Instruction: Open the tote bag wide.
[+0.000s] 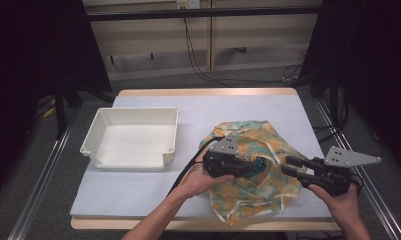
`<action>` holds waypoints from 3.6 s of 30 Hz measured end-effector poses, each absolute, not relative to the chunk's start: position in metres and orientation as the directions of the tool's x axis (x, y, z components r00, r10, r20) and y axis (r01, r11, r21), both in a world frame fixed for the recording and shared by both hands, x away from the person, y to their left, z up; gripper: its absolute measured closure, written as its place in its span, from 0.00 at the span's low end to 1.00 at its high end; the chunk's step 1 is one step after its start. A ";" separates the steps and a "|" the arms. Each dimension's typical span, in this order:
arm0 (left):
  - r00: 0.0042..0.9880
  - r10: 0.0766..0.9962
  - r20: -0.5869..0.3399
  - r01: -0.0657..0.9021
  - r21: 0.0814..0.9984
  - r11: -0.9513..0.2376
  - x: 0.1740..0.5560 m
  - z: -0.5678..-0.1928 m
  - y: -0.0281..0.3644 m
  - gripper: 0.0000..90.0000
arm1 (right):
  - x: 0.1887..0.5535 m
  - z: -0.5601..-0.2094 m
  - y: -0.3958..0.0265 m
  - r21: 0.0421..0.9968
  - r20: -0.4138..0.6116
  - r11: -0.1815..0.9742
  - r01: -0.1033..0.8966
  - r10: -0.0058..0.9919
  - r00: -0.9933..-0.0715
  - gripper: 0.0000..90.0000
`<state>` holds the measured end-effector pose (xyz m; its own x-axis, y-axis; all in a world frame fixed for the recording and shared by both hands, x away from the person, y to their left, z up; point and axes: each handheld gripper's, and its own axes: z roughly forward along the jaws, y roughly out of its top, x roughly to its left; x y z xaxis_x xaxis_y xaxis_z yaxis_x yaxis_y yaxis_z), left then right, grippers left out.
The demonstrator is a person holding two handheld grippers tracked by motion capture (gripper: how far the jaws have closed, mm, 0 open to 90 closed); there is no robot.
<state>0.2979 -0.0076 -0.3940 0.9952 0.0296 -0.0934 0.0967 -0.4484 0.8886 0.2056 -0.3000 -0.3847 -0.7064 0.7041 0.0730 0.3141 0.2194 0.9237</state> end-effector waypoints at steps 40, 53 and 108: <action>0.995 0.017 -0.098 0.097 0.907 -0.410 0.296 -0.391 0.007 1.00 | 0.243 -0.408 -0.283 0.875 0.056 0.334 0.349 0.647 -0.760 0.35; 0.995 0.015 -0.096 0.094 0.908 -0.408 0.295 -0.389 0.009 1.00 | 0.248 -0.418 -0.278 0.858 0.038 0.363 0.363 0.661 -0.750 0.61; 0.997 -0.037 -0.074 0.056 0.933 -0.355 0.283 -0.368 0.024 1.00 | 0.345 -0.410 -0.296 0.877 0.184 0.181 0.445 0.729 -0.659 1.00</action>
